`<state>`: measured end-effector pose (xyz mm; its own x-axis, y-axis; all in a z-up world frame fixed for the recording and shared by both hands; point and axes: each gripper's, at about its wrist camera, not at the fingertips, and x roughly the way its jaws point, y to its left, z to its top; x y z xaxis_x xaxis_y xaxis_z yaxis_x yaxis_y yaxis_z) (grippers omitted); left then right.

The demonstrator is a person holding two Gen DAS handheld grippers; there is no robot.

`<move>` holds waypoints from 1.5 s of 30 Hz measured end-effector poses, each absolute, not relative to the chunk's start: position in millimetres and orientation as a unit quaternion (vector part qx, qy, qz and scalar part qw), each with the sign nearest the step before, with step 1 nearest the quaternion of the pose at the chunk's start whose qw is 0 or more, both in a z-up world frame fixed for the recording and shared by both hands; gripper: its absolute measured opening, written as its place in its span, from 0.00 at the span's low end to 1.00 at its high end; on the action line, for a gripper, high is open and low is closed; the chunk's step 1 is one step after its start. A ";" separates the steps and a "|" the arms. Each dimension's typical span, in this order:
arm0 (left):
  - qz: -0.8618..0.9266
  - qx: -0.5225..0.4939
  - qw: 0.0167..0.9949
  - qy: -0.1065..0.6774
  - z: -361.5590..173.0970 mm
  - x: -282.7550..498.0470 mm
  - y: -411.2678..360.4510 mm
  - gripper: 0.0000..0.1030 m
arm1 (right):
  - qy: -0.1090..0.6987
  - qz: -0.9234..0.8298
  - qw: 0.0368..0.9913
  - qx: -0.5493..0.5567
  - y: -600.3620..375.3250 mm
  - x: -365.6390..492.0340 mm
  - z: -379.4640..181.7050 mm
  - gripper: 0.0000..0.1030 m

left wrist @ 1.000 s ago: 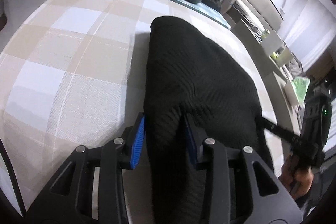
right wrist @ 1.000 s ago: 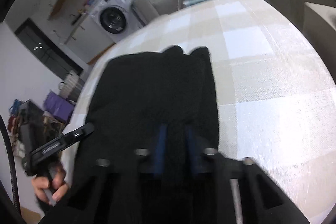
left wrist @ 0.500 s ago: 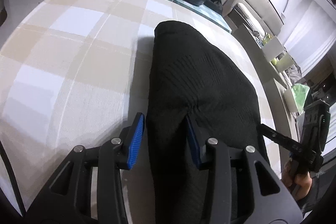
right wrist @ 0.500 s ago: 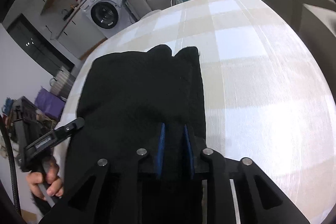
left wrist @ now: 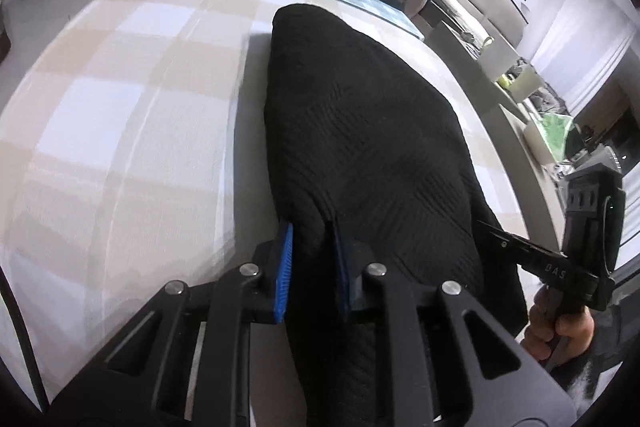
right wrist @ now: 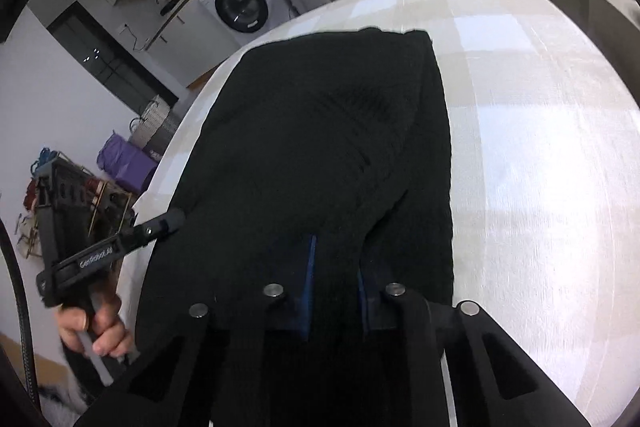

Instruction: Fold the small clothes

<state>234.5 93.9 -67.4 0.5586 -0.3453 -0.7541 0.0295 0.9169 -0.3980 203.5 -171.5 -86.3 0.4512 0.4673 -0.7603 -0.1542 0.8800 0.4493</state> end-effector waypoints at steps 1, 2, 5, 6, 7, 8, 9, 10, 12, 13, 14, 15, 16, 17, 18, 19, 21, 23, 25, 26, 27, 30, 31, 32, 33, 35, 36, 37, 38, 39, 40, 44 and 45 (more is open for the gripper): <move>-0.106 -0.174 0.866 0.456 -67.2 239.3 94.5 0.15 | 0.487 0.181 0.840 0.157 -170.0 208.4 -86.5 0.15; -0.103 -0.179 0.866 0.456 -68.0 248.0 96.9 0.15 | 0.484 0.178 0.842 0.160 -169.5 213.3 -87.0 0.15; -0.102 -0.190 0.864 0.455 -68.1 267.3 103.2 0.15 | 0.478 0.163 0.847 0.169 -165.9 230.8 -87.7 0.15; -0.103 -0.193 0.864 0.454 -68.4 270.6 104.4 0.15 | 0.476 0.161 0.848 0.167 -165.0 234.9 -87.4 0.15; -0.105 -0.195 0.863 0.455 -68.5 272.2 105.4 0.15 | 0.473 0.160 0.851 0.163 -164.5 238.3 -86.6 0.15; -0.107 -0.201 0.862 0.454 -68.1 270.9 107.2 0.16 | 0.476 0.156 0.850 0.162 -164.5 240.4 -87.0 0.15; -0.106 -0.204 0.862 0.452 -67.1 270.0 108.0 0.16 | 0.478 0.155 0.850 0.159 -164.9 240.5 -87.7 0.18; -0.103 -0.203 0.863 0.450 -66.2 268.2 108.8 0.19 | 0.478 0.154 0.851 0.152 -165.7 239.2 -86.6 0.21; -0.093 -0.190 0.870 0.445 -62.0 261.6 108.1 0.24 | 0.481 0.141 0.855 0.132 -166.4 235.4 -82.4 0.40; -0.088 -0.182 0.875 0.441 -59.3 256.9 107.0 0.29 | 0.481 0.135 0.857 0.128 -166.3 237.1 -80.3 0.45; -0.082 -0.170 0.880 0.435 -55.7 251.5 105.0 0.32 | 0.475 0.129 0.862 0.122 -167.3 230.8 -75.4 0.49; -0.079 -0.159 0.885 0.429 -52.4 247.1 102.6 0.38 | 0.469 0.127 0.866 0.114 -168.4 225.9 -71.5 0.55; -0.075 -0.147 0.891 0.423 -48.6 240.4 98.8 0.48 | 0.463 0.123 0.872 0.103 -168.0 220.8 -66.7 0.60; -0.071 -0.136 0.895 0.418 -45.7 234.8 95.2 0.54 | 0.457 0.121 0.876 0.093 -165.9 222.6 -63.3 0.71; -0.068 -0.122 0.901 0.411 -40.8 226.7 90.4 0.64 | 0.447 0.120 0.883 0.080 -165.4 215.3 -57.9 0.81; -0.066 -0.111 0.905 0.405 -37.0 220.5 86.6 0.70 | 0.437 0.119 0.889 0.069 -165.6 208.3 -53.0 0.85; -0.062 -0.084 0.915 0.389 -28.9 205.6 76.6 0.81 | 0.421 0.122 0.897 0.055 -162.8 194.7 -45.8 0.95; -0.060 -0.063 0.925 0.371 -20.6 189.1 68.0 0.85 | 0.401 0.124 0.906 0.049 -159.6 182.6 -39.1 0.98; -0.064 -0.054 0.930 0.359 -14.0 173.8 62.5 1.00 | 0.382 0.128 0.914 0.048 -160.9 168.9 -34.2 1.00; -0.061 -0.053 0.933 0.352 -10.5 165.1 60.8 0.99 | 0.374 0.131 0.917 0.050 -159.8 163.2 -32.5 1.00; -0.062 -0.054 0.935 0.346 -7.1 157.1 59.1 0.99 | 0.368 0.133 0.919 0.052 -158.5 159.5 -30.6 1.00; -0.067 -0.056 0.937 0.338 -1.5 136.5 55.6 0.99 | 0.353 0.144 0.922 0.063 -160.7 138.4 -25.0 1.00; -0.068 -0.056 0.939 0.333 0.0 129.7 54.8 0.99 | 0.350 0.148 0.923 0.064 -161.1 131.8 -23.7 1.00; -0.068 -0.056 0.940 0.330 0.9 123.8 54.1 0.99 | 0.345 0.152 0.924 0.064 -160.4 124.1 -22.8 1.00; -0.068 -0.054 0.941 0.327 2.1 116.8 53.3 0.99 | 0.342 0.154 0.925 0.063 -161.8 118.2 -24.0 1.00; -0.067 -0.051 0.943 0.321 3.5 105.8 51.0 0.99 | 0.335 0.153 0.928 0.056 -159.4 110.8 -23.6 1.00; -0.067 -0.050 0.944 0.318 4.2 99.2 49.7 0.99 | 0.333 0.151 0.929 0.052 -155.8 100.0 -22.7 1.00; -0.068 -0.049 0.945 0.317 4.3 94.7 48.9 0.99 | 0.330 0.152 0.930 0.049 -152.4 92.5 -22.7 1.00; -0.068 -0.049 0.945 0.316 4.7 91.4 48.6 0.99 | 0.329 0.152 0.931 0.046 -151.2 90.8 -22.9 1.00; -0.067 -0.046 0.945 0.315 4.5 87.0 47.3 0.99 | 0.327 0.151 0.932 0.043 -149.4 90.8 -23.0 1.00; -0.066 -0.044 0.946 0.315 4.4 83.5 46.3 0.99 | 0.325 0.151 0.933 0.041 -149.2 87.9 -22.9 1.00; -0.070 -0.035 0.946 0.315 2.8 73.7 40.5 0.99 | 0.319 0.148 0.935 0.046 -150.3 77.8 -23.2 1.00; -0.072 -0.034 0.945 0.316 1.8 73.0 39.5 0.99 | 0.317 0.148 0.936 0.046 -151.7 73.7 -23.1 1.00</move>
<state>73.0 39.5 1.8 0.7901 -0.1583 -0.5921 0.1158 0.9872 -0.1093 73.7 -151.7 -23.1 0.7546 0.3063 -0.5803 -0.2474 0.9519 0.1807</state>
